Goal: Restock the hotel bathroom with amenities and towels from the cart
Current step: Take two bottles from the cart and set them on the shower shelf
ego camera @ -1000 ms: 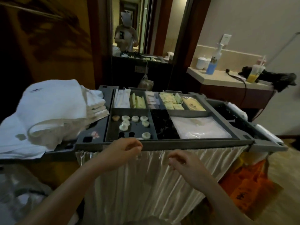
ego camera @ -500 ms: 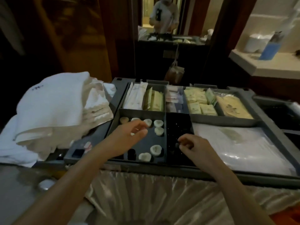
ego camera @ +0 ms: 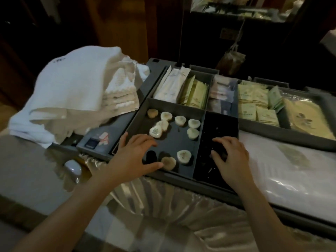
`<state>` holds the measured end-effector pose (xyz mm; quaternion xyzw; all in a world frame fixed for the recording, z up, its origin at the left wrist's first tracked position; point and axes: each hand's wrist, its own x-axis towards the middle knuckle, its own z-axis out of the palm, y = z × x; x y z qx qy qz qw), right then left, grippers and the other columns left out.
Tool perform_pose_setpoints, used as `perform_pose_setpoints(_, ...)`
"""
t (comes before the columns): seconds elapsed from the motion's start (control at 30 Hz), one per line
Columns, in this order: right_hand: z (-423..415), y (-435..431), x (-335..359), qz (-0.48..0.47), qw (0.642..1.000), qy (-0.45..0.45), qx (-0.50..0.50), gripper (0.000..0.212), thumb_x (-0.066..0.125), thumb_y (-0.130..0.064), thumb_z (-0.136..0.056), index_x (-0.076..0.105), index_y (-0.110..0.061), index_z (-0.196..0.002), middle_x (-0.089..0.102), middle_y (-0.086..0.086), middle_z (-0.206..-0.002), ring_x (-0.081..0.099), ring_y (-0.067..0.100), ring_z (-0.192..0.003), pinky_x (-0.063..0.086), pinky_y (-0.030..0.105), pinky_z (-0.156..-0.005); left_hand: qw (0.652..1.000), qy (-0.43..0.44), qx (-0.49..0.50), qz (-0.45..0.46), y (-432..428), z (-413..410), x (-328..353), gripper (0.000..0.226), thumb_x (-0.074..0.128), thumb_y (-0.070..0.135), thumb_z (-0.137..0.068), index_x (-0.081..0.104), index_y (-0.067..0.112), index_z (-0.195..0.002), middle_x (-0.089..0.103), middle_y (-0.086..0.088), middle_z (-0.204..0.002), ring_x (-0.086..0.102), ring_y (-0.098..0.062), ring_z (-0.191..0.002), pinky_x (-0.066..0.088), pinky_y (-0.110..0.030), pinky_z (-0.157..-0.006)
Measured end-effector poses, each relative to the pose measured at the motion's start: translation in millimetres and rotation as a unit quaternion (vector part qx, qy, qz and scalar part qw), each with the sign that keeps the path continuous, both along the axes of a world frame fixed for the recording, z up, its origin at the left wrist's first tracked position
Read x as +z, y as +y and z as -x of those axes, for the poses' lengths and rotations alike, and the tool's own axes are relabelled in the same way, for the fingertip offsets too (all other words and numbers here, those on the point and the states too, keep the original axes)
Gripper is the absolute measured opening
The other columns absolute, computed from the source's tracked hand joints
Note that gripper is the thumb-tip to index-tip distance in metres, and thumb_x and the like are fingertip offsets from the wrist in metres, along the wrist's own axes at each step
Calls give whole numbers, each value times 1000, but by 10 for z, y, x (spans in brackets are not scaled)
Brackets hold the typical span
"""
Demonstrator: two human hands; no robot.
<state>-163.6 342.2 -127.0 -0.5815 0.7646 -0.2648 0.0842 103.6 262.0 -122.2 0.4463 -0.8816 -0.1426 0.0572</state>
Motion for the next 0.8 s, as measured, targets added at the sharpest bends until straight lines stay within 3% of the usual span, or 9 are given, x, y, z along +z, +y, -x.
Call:
perform_pose_setpoints(0.07, 0, 0, -15, 23, 999, -22, -8, 33, 65, -18, -84, 62, -17, -116, 56, 5, -118, 51, 26, -112, 38, 43, -98, 1000, 20, 10, 19, 32, 6, -77, 99, 3, 91, -62, 49, 31, -126, 43, 13, -138, 26, -10, -136, 6, -39, -114)
perform_pose_setpoints(0.27, -1, -18, 17, 28, 999, -35, -26, 30, 68, -15, -80, 63, -16, -110, 57, 5, -112, 52, 25, -108, 39, 42, -95, 997, 54, -2, 52, 34, 39, -109, 60, 31, 65, -77, 56, 23, -111, 58, 4, -116, 48, -20, -115, 34, -37, -96)
perform_pose_setpoints(0.47, -14, -3, 2, 9, 999, -28, -17, 24, 70, -17, -77, 65, -17, -100, 62, 2, -106, 52, 24, -107, 39, 36, -91, 999, 18, -24, 22, -5, 17, -83, 60, 24, 70, -73, 51, 30, -107, 52, 9, -118, 43, -15, -115, 28, -31, -95)
perform_pose_setpoints(0.63, 6, -12, -18, 9, 995, -82, -55, 32, 70, -18, -81, 63, -9, -111, 44, 7, -134, 36, 23, -127, 28, 23, -101, 999, 31, -15, 0, -32, -9, -109, 58, 26, 69, -72, 49, 29, -106, 53, 9, -113, 44, -14, -110, 34, -31, -93)
perform_pose_setpoints(0.73, 30, -9, -44, 10, 992, -104, -70, 19, 68, -17, -83, 67, -7, -99, 45, 9, -133, 37, 25, -127, 27, 21, -97, 999, 50, -13, 4, -32, 21, -103, 46, 42, 61, -80, 53, 23, -104, 56, 5, -110, 46, -16, -108, 40, -31, -90)
perform_pose_setpoints(0.8, 32, -16, -51, 13, 992, -109, -67, 13, 66, -15, -84, 69, -7, -94, 47, 9, -131, 38, 24, -125, 28, 23, -97, 998, 69, -4, 14, -22, 53, -98, 31, 57, 44, -86, 55, 19, -103, 57, 2, -108, 48, -17, -105, 41, -30, -87)
